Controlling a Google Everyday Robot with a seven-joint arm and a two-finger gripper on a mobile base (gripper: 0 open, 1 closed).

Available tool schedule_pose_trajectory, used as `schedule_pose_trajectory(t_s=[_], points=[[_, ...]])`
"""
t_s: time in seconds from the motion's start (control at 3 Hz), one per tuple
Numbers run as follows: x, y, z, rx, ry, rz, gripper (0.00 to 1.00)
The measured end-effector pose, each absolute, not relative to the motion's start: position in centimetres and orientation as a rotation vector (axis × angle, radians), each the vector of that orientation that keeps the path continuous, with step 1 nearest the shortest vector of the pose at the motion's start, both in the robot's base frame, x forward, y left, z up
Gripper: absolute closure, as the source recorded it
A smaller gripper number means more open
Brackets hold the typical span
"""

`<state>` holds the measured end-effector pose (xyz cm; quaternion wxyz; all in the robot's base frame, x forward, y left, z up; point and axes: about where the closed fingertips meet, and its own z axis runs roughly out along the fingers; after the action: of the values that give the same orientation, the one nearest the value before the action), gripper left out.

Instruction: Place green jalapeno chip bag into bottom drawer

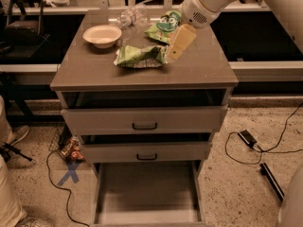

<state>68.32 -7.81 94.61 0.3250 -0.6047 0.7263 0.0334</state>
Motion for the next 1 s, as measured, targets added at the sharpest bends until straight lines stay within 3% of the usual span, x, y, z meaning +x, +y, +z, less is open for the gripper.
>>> schedule_pose_trajectory(t_s=[0.67, 1.0], points=[[69.8, -5.9, 93.1, -1.606, 1.92, 0.036, 0.0], [73.4, -3.2, 90.4, -1.629, 1.93, -0.023, 0.0]])
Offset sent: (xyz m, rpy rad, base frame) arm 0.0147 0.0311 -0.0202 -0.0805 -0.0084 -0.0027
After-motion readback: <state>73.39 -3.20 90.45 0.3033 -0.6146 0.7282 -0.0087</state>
